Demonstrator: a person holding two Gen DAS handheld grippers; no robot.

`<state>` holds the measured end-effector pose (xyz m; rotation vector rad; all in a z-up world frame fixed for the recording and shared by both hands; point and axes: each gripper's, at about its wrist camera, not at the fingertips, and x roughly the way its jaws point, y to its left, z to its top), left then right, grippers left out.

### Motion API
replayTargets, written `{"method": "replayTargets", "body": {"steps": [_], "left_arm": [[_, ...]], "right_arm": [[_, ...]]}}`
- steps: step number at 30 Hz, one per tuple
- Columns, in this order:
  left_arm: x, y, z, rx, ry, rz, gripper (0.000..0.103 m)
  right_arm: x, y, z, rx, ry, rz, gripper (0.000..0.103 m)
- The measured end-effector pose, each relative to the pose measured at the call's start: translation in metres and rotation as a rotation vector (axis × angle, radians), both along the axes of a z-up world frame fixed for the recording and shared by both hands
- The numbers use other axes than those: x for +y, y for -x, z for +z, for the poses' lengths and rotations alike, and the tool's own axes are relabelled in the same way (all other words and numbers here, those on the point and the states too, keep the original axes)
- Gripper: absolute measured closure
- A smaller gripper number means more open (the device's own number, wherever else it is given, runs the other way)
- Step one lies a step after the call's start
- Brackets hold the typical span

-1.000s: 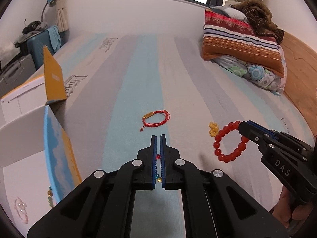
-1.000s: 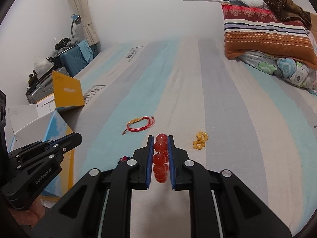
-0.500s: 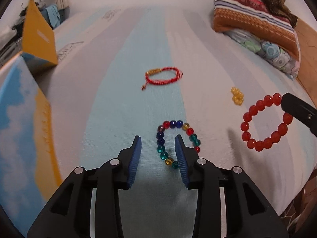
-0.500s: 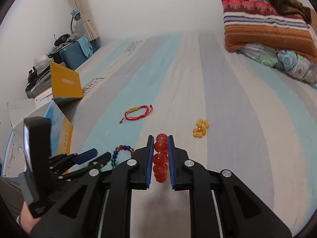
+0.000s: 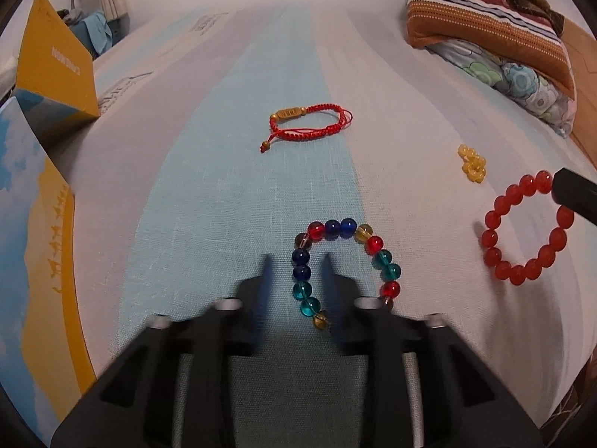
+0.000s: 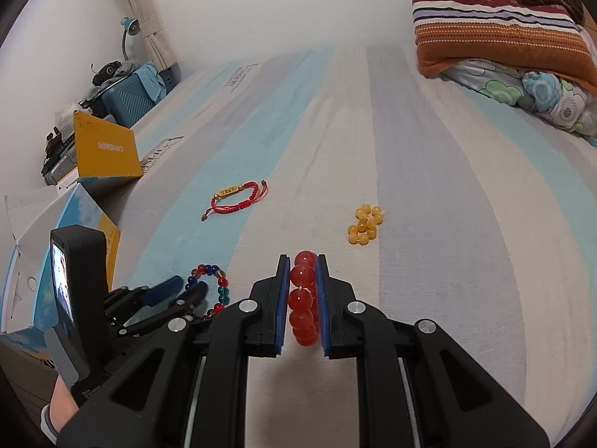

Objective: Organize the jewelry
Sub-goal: 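Carry both held bracelets over the open white box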

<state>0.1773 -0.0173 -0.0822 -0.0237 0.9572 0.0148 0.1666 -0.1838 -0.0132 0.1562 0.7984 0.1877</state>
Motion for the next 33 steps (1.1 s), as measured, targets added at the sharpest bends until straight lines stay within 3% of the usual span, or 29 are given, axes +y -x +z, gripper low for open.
{"method": "replayTargets", "body": {"steps": [8, 33], "left_arm": [[0.008, 0.005, 0.014, -0.001, 0.084, -0.007, 0.094], [0.014, 0.039, 0.11, -0.122, 0.047, -0.014, 0.094]], "right_arm": [[0.0, 0.004, 0.006, -0.009, -0.006, 0.0, 0.09], [0.02, 0.018, 0.04, -0.014, 0.014, 0.018, 0.09]]}}
